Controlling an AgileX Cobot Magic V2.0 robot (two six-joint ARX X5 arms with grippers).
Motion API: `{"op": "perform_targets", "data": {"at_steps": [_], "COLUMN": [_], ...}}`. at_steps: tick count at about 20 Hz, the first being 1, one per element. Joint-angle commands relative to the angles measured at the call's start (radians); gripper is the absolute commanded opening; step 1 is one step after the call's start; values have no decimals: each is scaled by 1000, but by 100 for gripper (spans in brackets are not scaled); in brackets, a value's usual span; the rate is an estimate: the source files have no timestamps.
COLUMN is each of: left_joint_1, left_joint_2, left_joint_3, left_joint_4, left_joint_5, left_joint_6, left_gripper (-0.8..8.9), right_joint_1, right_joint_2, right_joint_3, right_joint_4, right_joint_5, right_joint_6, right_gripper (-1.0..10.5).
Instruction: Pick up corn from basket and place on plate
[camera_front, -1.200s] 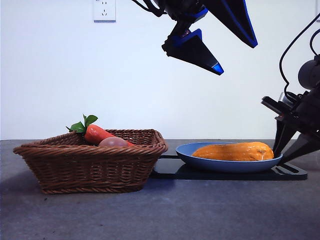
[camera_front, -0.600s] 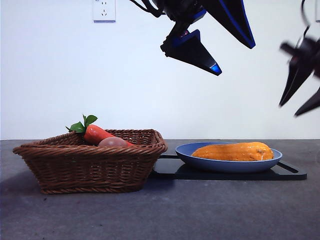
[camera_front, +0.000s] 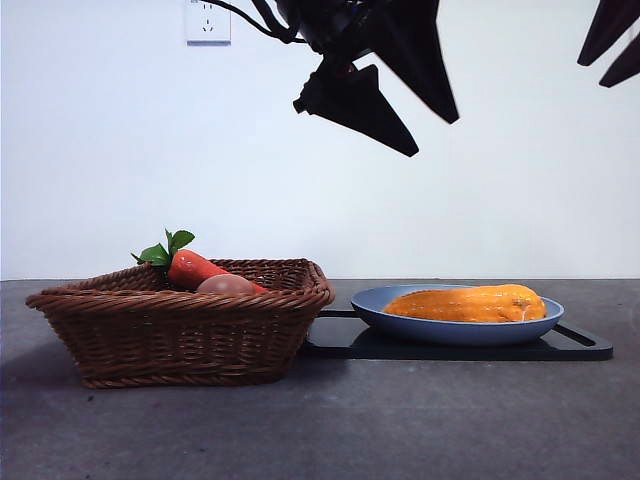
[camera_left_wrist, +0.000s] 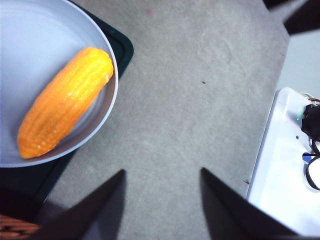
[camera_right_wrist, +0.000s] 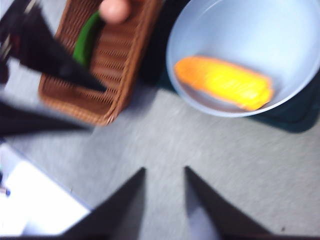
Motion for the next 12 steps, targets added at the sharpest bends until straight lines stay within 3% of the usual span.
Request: {"op": "perform_targets", "data": {"at_steps": [1, 12], "left_joint_1": [-2, -2], "left_joint_2": [18, 18], "left_joint_3": [30, 30], "left_joint_4": [-12, 62], "left_joint_5": [5, 5], "left_joint_6": [0, 0], "left_gripper": [31, 7], "right_joint_1": [30, 43], "right_joint_2": [-7, -11], "right_joint_3": [-35, -114], "right_joint_4": [14, 121], "right_joint_5": [2, -1], "right_joint_6": [-31, -29], "right_gripper": [1, 1]}}
